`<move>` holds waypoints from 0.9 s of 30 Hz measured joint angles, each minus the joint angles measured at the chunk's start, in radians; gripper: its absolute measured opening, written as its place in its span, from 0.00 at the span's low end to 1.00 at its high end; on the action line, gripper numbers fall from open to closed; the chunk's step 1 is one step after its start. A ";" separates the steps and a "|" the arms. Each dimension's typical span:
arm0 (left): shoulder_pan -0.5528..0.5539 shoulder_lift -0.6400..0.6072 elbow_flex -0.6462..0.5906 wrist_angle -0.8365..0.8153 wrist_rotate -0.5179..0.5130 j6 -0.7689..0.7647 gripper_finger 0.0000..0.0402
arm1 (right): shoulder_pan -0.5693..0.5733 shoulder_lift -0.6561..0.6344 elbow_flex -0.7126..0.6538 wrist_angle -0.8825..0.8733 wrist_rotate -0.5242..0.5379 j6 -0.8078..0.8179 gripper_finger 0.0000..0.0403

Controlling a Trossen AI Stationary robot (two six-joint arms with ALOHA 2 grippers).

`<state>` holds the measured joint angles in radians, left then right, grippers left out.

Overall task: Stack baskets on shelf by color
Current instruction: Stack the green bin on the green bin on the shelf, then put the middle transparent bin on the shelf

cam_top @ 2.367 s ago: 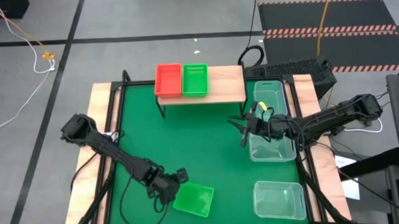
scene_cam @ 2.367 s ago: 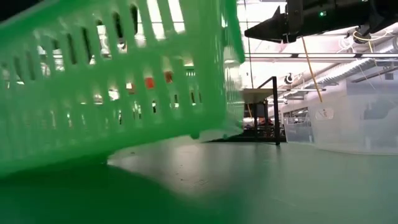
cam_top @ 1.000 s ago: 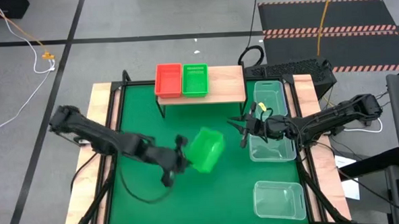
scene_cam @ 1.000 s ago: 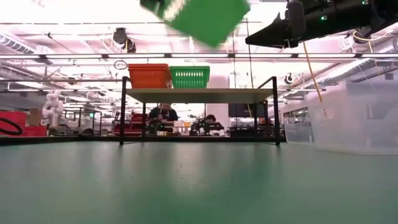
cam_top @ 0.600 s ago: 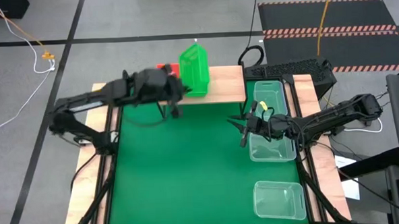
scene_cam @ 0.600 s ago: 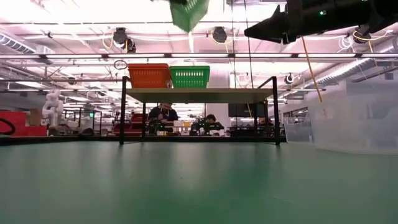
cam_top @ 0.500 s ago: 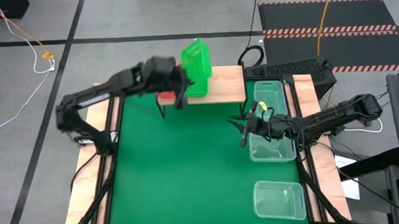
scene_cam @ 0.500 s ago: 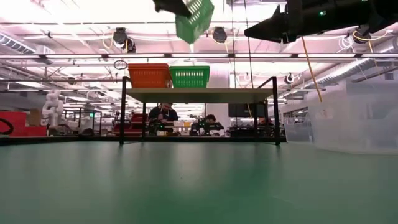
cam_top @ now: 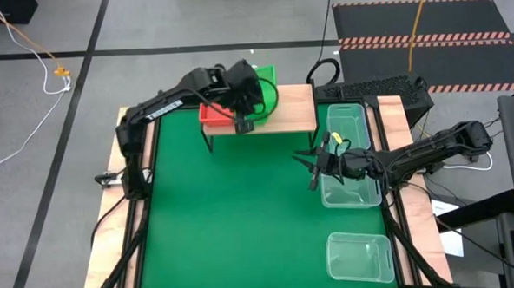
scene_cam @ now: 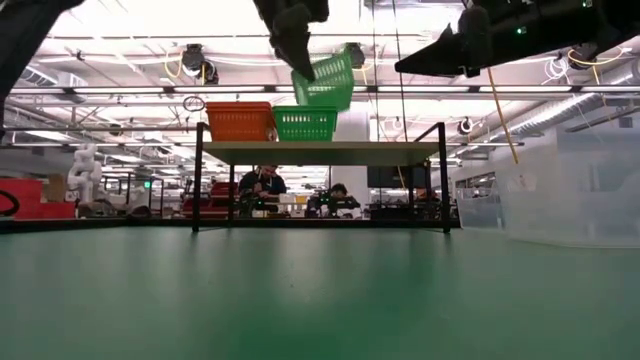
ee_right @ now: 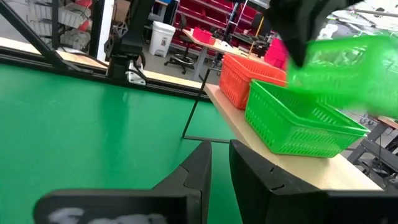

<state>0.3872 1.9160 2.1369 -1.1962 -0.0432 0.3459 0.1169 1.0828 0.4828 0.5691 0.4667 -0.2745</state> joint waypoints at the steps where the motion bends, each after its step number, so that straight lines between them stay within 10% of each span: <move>1: -0.001 0.011 0.008 -0.030 0.002 0.000 0.05 | 0.000 0.000 0.000 -0.005 0.000 0.000 0.12; 18: -0.013 0.030 0.009 -0.160 -0.032 0.022 0.18 | 0.000 0.000 0.000 -0.014 0.000 0.026 0.12; 27: -0.036 -0.003 0.008 -0.120 -0.249 0.027 0.30 | 0.000 0.000 0.000 -0.024 0.000 0.027 0.12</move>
<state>0.3516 1.9135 2.1446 -1.3159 -0.2925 0.3732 0.1169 1.0832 0.4824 0.5453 0.4667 -0.2478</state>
